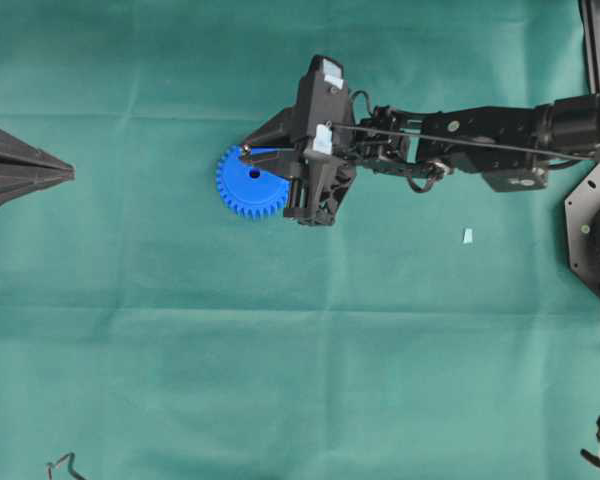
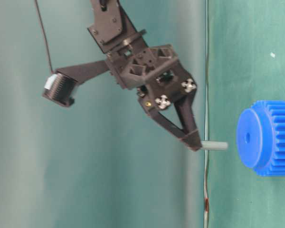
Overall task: Insert the shaft into the center hole of the gear.
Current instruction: 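Align the held shaft vertically over the gear's center hole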
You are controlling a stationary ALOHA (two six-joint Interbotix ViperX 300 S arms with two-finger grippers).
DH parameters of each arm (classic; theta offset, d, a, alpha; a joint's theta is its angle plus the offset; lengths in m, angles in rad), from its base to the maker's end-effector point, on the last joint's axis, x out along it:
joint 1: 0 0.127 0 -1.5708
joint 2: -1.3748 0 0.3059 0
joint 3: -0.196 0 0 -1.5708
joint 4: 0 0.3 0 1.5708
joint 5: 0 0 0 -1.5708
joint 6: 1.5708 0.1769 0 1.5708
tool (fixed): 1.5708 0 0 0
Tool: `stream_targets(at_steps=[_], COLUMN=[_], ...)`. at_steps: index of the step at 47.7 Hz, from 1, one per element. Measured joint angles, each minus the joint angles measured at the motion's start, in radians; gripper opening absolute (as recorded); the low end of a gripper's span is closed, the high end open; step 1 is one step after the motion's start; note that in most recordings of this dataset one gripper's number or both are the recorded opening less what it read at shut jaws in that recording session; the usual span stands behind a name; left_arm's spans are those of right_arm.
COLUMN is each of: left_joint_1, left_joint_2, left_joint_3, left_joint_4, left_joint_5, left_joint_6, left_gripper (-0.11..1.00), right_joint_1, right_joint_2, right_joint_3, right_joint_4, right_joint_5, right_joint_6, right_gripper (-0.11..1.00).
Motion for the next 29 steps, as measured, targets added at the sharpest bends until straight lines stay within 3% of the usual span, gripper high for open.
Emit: stream_targets(at_steps=[12,29], left_joint_1=[0.0,0.0], left_joint_2=[0.0,0.0], left_joint_3=[0.0,0.0], left_joint_4=[0.0,0.0], left_joint_5=[0.0,0.0], left_joint_6=[0.0,0.0], left_gripper=[0.0,0.0], right_joint_1=[0.002,0.0], right_joint_2=[0.069,0.04], right_joint_3=[-0.006,0.014], right_joint_4=[0.002,0.002], right_joint_5=[-0.038,-0.041], right_joint_6=[0.006,0.003], right_gripper=[0.16,0.16])
